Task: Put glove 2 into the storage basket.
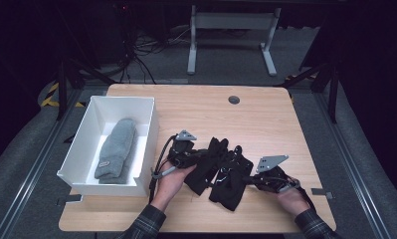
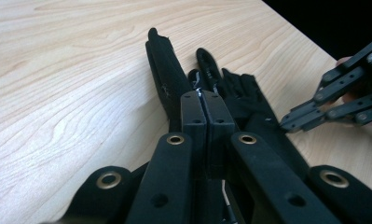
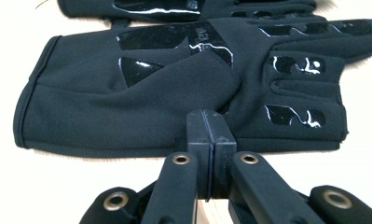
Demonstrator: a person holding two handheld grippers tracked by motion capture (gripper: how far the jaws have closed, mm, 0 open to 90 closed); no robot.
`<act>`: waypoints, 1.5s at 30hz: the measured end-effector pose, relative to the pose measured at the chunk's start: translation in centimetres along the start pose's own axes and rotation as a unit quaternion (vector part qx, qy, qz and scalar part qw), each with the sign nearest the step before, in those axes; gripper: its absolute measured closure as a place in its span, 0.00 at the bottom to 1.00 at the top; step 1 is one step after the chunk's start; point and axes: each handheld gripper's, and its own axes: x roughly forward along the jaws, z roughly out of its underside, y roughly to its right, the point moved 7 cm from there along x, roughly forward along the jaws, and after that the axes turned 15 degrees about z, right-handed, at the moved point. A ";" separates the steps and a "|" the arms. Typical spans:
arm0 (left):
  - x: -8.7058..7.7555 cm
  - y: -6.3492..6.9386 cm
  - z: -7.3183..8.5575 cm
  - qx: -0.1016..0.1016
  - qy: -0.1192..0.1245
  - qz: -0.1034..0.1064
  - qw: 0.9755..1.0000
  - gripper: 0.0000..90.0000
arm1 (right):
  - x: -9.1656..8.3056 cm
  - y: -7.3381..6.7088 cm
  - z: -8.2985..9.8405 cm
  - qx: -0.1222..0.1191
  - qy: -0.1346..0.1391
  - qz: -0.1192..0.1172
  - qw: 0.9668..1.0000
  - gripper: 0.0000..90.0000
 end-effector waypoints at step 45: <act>5.2 3.4 2.3 0.036 -0.081 0.037 0.995 0.99 | 3.0 -3.1 -4.1 -0.030 0.018 0.011 0.999 0.99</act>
